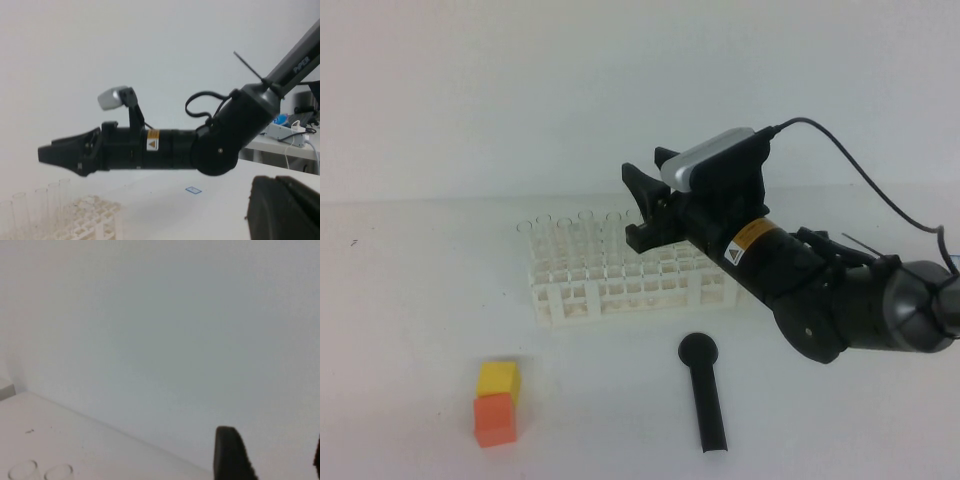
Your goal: Place the test tubes
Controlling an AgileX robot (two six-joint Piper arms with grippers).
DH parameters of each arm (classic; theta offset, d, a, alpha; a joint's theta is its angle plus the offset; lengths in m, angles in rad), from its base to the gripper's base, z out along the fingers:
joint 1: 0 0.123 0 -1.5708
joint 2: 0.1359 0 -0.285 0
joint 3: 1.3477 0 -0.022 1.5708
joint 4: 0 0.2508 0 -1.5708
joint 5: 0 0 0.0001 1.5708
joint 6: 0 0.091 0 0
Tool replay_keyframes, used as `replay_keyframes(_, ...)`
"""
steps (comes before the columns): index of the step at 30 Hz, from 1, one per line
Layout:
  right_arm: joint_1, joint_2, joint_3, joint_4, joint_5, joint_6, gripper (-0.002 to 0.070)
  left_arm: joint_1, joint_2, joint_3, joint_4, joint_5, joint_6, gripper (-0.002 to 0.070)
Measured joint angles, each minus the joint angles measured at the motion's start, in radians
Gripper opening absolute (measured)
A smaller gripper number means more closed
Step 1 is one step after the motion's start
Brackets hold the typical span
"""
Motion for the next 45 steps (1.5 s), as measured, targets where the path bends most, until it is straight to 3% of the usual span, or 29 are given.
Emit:
replay_keyframes(8,0.0,-0.133,0.0,-0.053,0.132,-0.014,0.0325,0.0,0.0,0.0,0.0,0.0,0.0,-0.0001)
replay_keyframes(11,0.0,-0.202,0.0,-0.056,0.285,-0.055,0.0218,0.0,0.0,0.0,0.0,0.0,0.0,-0.0001)
replay_keyframes(14,0.0,-0.278,0.0,-0.058,0.424,-0.114,0.0068,0.0,0.0,0.0,0.0,0.0,0.0,-0.0001)
replay_keyframes(17,0.0,-0.368,0.0,-0.058,0.545,-0.206,0.0019,0.0,0.0,0.0,0.0,0.0,0.0,-0.0001)
replay_keyframes(25,0.0,-0.59,0.0,-0.058,0.825,-0.338,0.0,0.0,0.0,0.0,0.0,0.0,0.0,-0.0001)
replay_keyframes(34,0.0,-0.815,0.065,-0.058,0.997,-0.401,-0.0001,0.0,0.0,0.0,0.0,0.0,0.0,-0.0001)
replay_keyframes(45,0.0,-0.851,0.069,-0.058,0.962,-0.401,-0.0001,0.0,0.0,0.0,0.0,0.0,0.0,-0.0001)
